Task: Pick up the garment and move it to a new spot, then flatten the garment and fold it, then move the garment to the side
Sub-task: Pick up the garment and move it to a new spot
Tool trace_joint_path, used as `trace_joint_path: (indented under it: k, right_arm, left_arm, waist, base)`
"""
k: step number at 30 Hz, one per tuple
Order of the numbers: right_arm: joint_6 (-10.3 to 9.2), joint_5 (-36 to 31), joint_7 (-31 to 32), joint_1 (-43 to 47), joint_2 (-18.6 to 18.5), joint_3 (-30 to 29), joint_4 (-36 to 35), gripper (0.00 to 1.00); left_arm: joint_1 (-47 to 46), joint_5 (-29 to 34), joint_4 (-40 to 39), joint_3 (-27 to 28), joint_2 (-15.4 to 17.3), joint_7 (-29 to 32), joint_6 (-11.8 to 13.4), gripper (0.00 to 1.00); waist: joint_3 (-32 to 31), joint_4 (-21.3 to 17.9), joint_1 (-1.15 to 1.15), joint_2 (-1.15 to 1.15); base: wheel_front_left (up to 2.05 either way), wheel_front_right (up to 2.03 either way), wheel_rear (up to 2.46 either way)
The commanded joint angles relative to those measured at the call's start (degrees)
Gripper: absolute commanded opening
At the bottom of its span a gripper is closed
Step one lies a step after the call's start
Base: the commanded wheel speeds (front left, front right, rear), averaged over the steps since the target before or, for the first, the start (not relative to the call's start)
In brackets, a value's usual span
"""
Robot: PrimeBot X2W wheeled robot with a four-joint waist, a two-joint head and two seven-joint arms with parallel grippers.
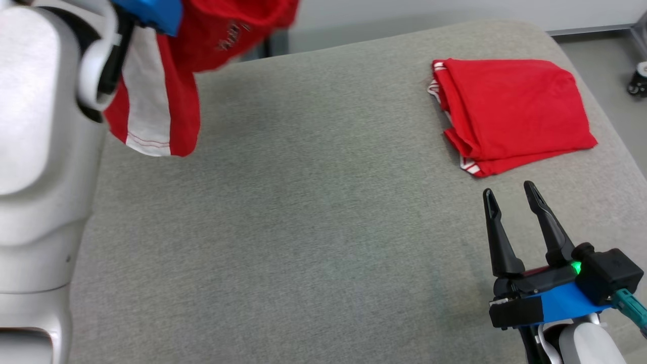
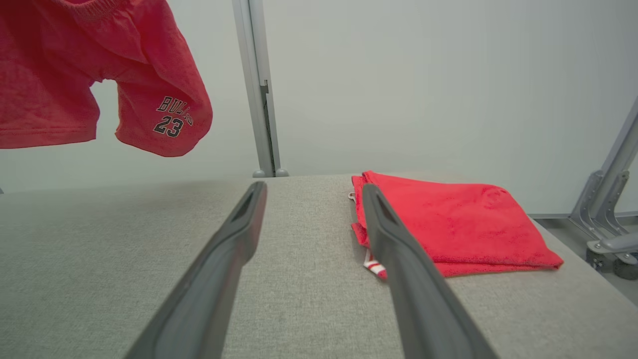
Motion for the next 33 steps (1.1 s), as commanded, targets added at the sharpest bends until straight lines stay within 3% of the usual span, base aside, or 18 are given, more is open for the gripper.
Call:
trace_joint_path:
  k: [1, 8, 16, 30, 31, 32, 33]
  right_arm:
    - [0.01, 0.64, -0.4, -0.71, 0.26, 0.16, 0.21, 1.0]
    - [0.01, 0.85, -0.96, -1.18, 0.84, 0.45, 1.56, 1.0]
    - [0.01, 1.17, -1.2, -1.83, 1.32, 1.4, 2.97, 1.0]
    - [0.01, 1.58, -1.16, -0.03, 0.29, 1.45, 3.66, 1.0]
    - [0.01, 1.58, -1.17, 0.09, 0.17, 1.48, 3.71, 1.0]
    - [0.01, 1.58, -1.17, 0.13, 0.12, 1.6, 3.78, 1.0]
    - [0.02, 1.59, -1.17, 0.23, 0.05, 1.57, 3.82, 1.0]
  left_arm:
    - [-0.01, -0.09, -0.51, -0.34, -0.09, 0.2, -0.12, 0.0]
    - [3.88, -1.85, -1.45, -5.41, -3.78, 0.67, -0.42, 0.0]
    - [16.52, -3.9, 3.8, -10.01, -5.47, -2.01, -0.55, 0.0]
    - [37.06, -6.39, 12.83, -13.62, -9.21, -10.78, 2.59, 0.0]
    - [37.37, -6.01, 13.02, -14.0, -9.47, -11.56, 2.71, 0.16]
    - [37.61, -5.8, 13.2, -14.22, -9.7, -12.33, 2.8, 0.96]
    - [37.76, -5.39, 13.32, -14.61, -9.92, -13.2, 2.97, 1.0]
  waist:
    - [-0.44, -0.94, 0.0, 0.0]
    - [0.18, -2.68, 0.0, 0.0]
    - [-0.24, -2.21, 0.0, 0.0]
    - [-1.98, 1.16, 0.0, 0.0]
    - [-2.13, 1.58, 0.0, 0.0]
    - [-2.3, 1.94, 0.0, 0.0]
    - [-2.57, 2.37, 0.0, 0.0]
  base:
    - [0.0, 0.0, 0.0]
    - [0.0, 0.0, 0.0]
    - [0.0, 0.0, 0.0]
    - [0.0, 0.0, 0.0]
    - [0.0, 0.0, 0.0]
    - [0.0, 0.0, 0.0]
    - [0.0, 0.0, 0.0]
